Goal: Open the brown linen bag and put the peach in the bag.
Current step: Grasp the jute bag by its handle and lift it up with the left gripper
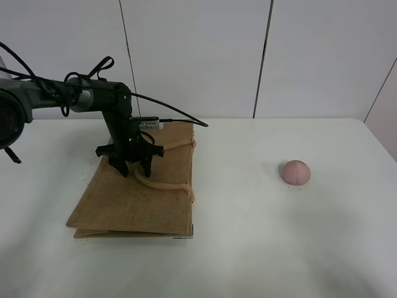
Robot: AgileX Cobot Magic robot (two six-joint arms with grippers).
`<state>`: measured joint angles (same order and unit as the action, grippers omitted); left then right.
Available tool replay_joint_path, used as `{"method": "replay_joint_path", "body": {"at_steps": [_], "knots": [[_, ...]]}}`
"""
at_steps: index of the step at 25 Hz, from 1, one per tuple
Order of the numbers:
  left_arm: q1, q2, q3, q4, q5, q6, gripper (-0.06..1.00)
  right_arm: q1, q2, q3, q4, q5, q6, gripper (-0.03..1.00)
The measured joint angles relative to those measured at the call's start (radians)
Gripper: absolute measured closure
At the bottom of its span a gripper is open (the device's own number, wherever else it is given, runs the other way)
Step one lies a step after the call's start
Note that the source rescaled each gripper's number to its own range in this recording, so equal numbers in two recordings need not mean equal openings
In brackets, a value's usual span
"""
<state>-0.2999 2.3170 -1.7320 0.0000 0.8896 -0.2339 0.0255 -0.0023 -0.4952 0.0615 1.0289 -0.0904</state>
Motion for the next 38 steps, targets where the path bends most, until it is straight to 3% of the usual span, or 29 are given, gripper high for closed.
{"method": "replay_joint_path", "body": {"at_steps": [6,9,10,19,32,38], "knots": [[0.001,0.01,-0.005,-0.008,0.0,-0.003,0.6,0.0,0.0,0.0,0.0,0.0,0.0,-0.03],[0.001,0.01,-0.005,-0.007,0.0,-0.012,0.86,0.0,0.0,0.0,0.0,0.0,0.0,-0.03],[0.001,0.01,-0.005,-0.007,0.0,-0.019,0.89,0.0,0.0,0.0,0.0,0.0,0.0,-0.03],[0.001,-0.031,-0.005,0.0,0.024,-0.029,0.93,0.0,0.0,0.0,0.0,0.0,0.0,-0.03],[0.001,-0.37,-0.007,0.0,0.174,0.081,0.93,0.0,0.0,0.0,0.0,0.0,0.0,-0.03],[0.001,-0.446,-0.181,0.0,0.281,0.104,0.93,0.0,0.0,0.0,0.0,0.0,0.0,-0.03]]}}
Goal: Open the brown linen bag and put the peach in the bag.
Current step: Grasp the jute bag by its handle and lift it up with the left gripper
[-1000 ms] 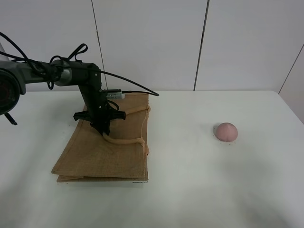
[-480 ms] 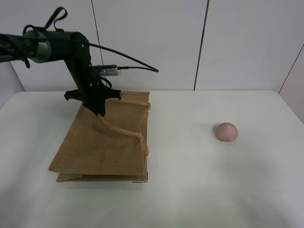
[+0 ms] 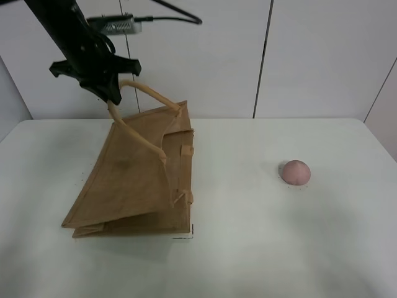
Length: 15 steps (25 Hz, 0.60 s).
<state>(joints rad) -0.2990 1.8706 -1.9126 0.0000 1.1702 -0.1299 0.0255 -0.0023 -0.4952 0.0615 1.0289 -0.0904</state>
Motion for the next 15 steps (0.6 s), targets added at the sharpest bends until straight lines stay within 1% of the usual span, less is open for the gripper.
{"method": "replay_joint_path", "body": {"at_steps": [3,6,12,15], "knots": [[0.0,0.0,-0.12,0.0,0.002,0.016,0.94,0.0,0.0,0.0,0.0,0.0,0.0,-0.03],[0.0,-0.001,-0.191,0.0,0.002,0.019,0.94,0.0,0.0,0.0,0.0,0.0,0.0,-0.03],[0.0,0.0,-0.21,0.0,0.002,0.019,0.94,0.0,0.013,0.0,0.0,0.0,0.0,-0.03],[0.0,0.001,-0.21,0.0,0.002,0.019,0.94,0.0,0.129,-0.024,0.0,0.0,0.0,-0.03]]}}
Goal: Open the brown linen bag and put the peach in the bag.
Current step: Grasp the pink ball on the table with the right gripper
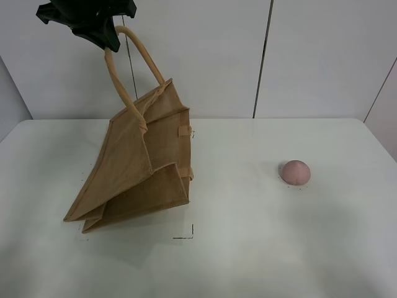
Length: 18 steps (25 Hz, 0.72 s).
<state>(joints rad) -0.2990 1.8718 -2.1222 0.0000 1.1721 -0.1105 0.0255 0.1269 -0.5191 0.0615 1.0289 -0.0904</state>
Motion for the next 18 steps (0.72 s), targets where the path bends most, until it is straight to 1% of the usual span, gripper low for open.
{"method": "replay_joint_path", "body": {"at_steps": [4,7,9,12,14,18], "knots": [[0.0,0.0,0.0,0.0,0.0,0.0,0.94,0.0,0.269,-0.078,0.001,0.0,0.0,-0.03],[0.0,0.0,0.0,0.0,0.0,0.0,0.94,0.0,0.532,-0.159,0.013,-0.012,0.0,-0.03],[0.0,0.0,0.0,-0.01,0.0,0.001,0.94,0.0,0.693,-0.206,0.019,-0.053,0.0,-0.03],[0.0,-0.009,0.001,-0.028,0.0,0.007,0.94,0.0,0.94,-0.288,0.02,-0.149,0.0,-0.03],[0.0,-0.023,0.001,-0.029,0.0,0.008,0.94,0.0,1.11,-0.361,0.02,-0.198,0.0,-0.03],[0.0,-0.048,0.001,-0.028,0.0,0.011,0.94,0.0,1.39,-0.536,0.022,-0.262,0.0,-0.03]]}}
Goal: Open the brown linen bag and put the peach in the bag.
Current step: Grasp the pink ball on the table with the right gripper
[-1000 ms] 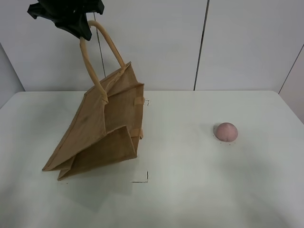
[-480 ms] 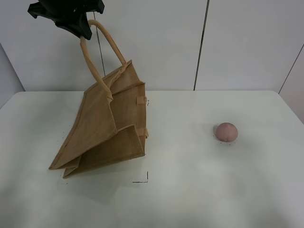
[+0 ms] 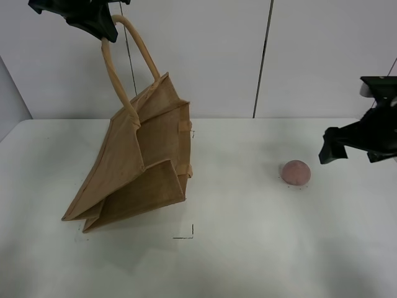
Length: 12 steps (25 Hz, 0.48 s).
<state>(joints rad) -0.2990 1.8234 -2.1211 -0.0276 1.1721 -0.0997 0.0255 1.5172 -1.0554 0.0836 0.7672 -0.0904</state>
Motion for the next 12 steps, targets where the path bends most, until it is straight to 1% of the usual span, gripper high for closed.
{"method": "replay_joint_path", "body": {"at_steps": [3,7,12], "knots": [[0.0,-0.01,0.0,-0.001,0.0,0.002,0.94,0.0,0.175,-0.133,0.007,-0.002,-0.008,-0.03],[0.0,-0.01,0.0,-0.001,0.0,0.002,0.94,0.013,0.344,-0.268,0.018,0.018,-0.024,-0.03],[0.0,-0.01,0.0,-0.001,0.0,0.002,0.94,0.059,0.46,-0.344,0.02,0.038,-0.029,-0.03]]}}
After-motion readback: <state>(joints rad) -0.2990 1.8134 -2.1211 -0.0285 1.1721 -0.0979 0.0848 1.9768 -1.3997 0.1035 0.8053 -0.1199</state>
